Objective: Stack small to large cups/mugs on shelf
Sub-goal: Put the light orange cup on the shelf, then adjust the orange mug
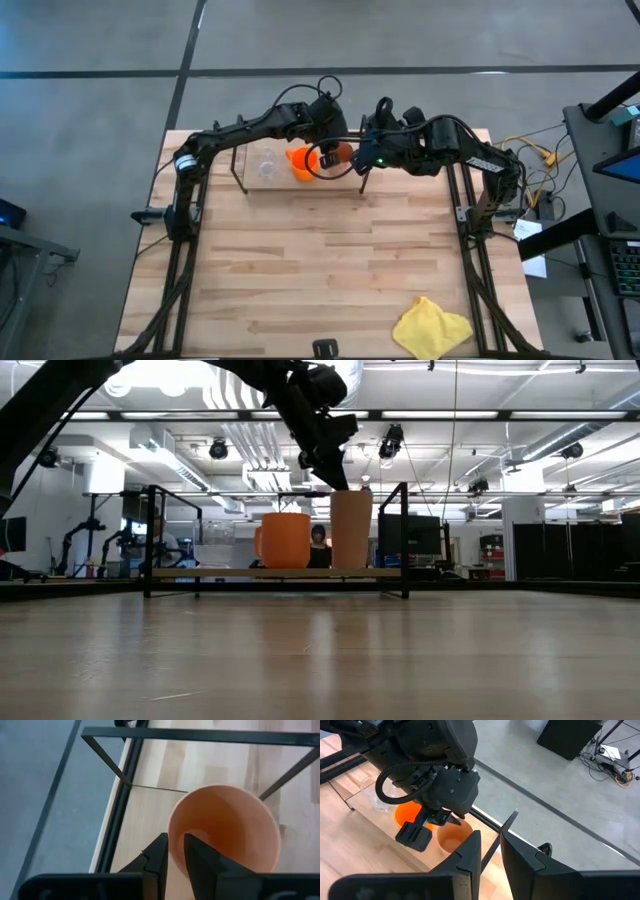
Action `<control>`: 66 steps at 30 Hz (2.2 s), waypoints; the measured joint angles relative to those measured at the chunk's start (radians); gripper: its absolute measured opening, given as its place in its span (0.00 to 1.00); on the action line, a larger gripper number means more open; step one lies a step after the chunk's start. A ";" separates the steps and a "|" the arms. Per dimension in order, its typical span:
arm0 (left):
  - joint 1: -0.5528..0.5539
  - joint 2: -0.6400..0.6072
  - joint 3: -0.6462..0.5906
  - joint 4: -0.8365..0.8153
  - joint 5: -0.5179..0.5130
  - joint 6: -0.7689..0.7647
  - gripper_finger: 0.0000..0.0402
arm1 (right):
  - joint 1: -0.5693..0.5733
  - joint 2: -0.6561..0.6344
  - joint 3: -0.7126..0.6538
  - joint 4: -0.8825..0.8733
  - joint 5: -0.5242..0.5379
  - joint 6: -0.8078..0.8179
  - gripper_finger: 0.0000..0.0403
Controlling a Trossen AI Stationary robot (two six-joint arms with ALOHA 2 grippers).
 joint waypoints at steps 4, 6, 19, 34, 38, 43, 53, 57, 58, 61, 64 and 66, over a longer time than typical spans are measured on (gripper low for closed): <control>0.001 0.000 0.000 0.011 -0.006 0.000 0.12 | 0.000 0.000 0.000 0.000 0.000 -0.002 0.17; 0.002 0.000 -0.001 0.012 -0.030 0.001 0.12 | 0.000 0.000 0.000 0.000 0.000 -0.002 0.17; -0.012 -0.067 0.005 -0.129 -0.096 0.000 0.12 | 0.000 -0.004 0.000 0.000 0.000 -0.026 0.17; -0.150 -0.326 -0.079 -0.421 -0.061 -0.308 0.00 | 0.062 -0.031 0.001 0.000 -0.110 -0.039 0.02; -0.166 -0.345 -0.148 -0.417 -0.042 -0.407 0.00 | 0.083 -0.004 -0.012 0.000 -0.158 -0.035 0.02; -0.169 -0.330 -0.274 -0.315 -0.035 -0.411 0.00 | 0.101 0.022 -0.038 0.000 -0.161 -0.005 0.02; -0.147 -0.324 -0.363 -0.105 -0.070 -0.243 0.00 | 0.110 0.021 -0.081 0.000 -0.160 0.052 0.02; -0.104 -0.324 -0.376 -0.057 -0.029 -0.241 0.00 | 0.116 0.020 -0.081 0.000 -0.161 0.056 0.02; -0.094 -0.324 -0.379 -0.061 -0.006 -0.259 0.00 | 0.120 0.020 -0.081 0.000 -0.161 0.057 0.02; -0.070 -0.324 -0.394 -0.059 0.043 -0.306 0.01 | 0.127 0.019 -0.081 0.000 -0.168 0.063 0.02; -0.050 -0.324 -0.411 -0.053 0.048 -0.313 0.05 | 0.131 0.017 -0.081 0.000 -0.183 0.065 0.02; -0.041 -0.324 -0.411 -0.049 0.050 -0.314 0.08 | 0.131 0.016 -0.081 0.000 -0.183 0.065 0.02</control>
